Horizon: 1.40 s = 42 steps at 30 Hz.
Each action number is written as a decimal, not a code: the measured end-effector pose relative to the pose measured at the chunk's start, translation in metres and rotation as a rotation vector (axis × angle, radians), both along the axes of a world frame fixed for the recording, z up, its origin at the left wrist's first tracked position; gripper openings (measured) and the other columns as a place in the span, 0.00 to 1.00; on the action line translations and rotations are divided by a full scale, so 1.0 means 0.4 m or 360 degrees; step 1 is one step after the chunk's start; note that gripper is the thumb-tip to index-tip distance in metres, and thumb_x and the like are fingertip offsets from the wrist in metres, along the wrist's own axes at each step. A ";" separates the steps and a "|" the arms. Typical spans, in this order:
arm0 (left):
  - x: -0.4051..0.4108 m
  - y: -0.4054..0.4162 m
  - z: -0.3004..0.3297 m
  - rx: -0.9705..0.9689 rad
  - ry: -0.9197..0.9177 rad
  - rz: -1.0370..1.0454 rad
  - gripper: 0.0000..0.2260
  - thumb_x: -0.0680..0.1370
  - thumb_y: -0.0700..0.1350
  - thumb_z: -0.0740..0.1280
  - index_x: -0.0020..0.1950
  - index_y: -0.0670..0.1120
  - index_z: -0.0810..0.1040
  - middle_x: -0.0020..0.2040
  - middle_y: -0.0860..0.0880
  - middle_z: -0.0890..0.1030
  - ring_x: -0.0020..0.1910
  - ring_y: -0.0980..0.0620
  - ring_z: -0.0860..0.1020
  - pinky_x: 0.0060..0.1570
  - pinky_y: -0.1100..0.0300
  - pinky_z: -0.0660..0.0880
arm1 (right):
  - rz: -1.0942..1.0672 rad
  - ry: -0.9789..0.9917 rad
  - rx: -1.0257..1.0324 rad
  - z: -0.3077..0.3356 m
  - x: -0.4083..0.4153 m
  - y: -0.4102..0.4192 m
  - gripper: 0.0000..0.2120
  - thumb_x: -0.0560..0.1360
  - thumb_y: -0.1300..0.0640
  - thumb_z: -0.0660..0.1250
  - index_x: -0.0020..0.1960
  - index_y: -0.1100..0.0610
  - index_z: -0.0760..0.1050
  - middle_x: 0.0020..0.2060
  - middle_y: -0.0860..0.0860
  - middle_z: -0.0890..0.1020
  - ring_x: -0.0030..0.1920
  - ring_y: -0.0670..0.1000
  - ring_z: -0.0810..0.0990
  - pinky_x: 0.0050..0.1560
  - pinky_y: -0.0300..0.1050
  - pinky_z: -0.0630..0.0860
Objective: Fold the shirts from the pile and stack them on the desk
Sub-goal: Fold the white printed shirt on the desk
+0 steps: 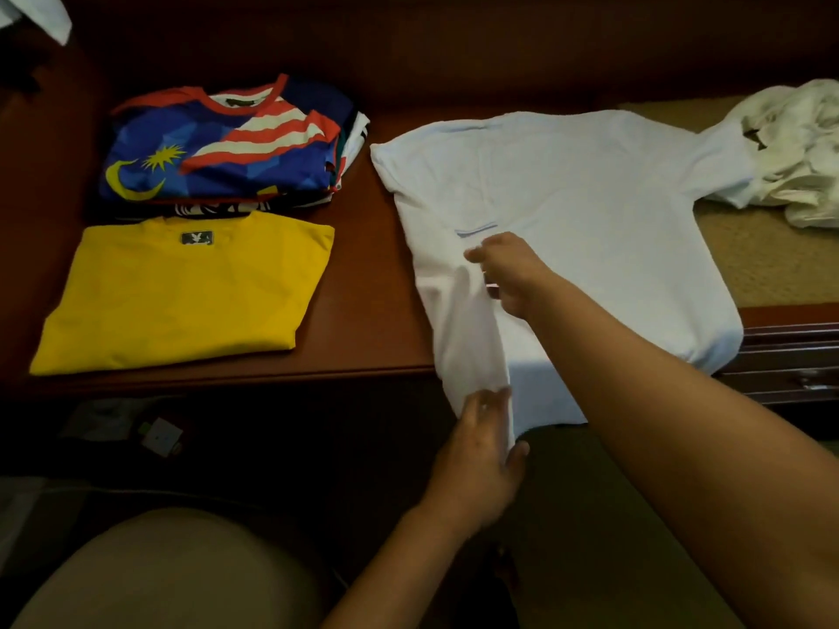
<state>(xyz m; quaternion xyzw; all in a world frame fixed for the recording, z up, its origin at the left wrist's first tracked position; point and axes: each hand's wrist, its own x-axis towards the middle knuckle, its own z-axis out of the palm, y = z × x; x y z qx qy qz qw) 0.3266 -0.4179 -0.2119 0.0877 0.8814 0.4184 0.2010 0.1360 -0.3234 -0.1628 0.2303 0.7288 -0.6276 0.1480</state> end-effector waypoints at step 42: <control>-0.322 -0.120 -0.023 -0.0745 0.0505 0.0054 0.20 0.81 0.46 0.60 0.73 0.45 0.66 0.70 0.46 0.69 0.69 0.47 0.66 0.67 0.51 0.64 | 0.0046 0.0299 0.0780 -0.102 0.354 0.128 0.13 0.80 0.62 0.59 0.62 0.60 0.75 0.57 0.55 0.79 0.57 0.51 0.76 0.59 0.44 0.73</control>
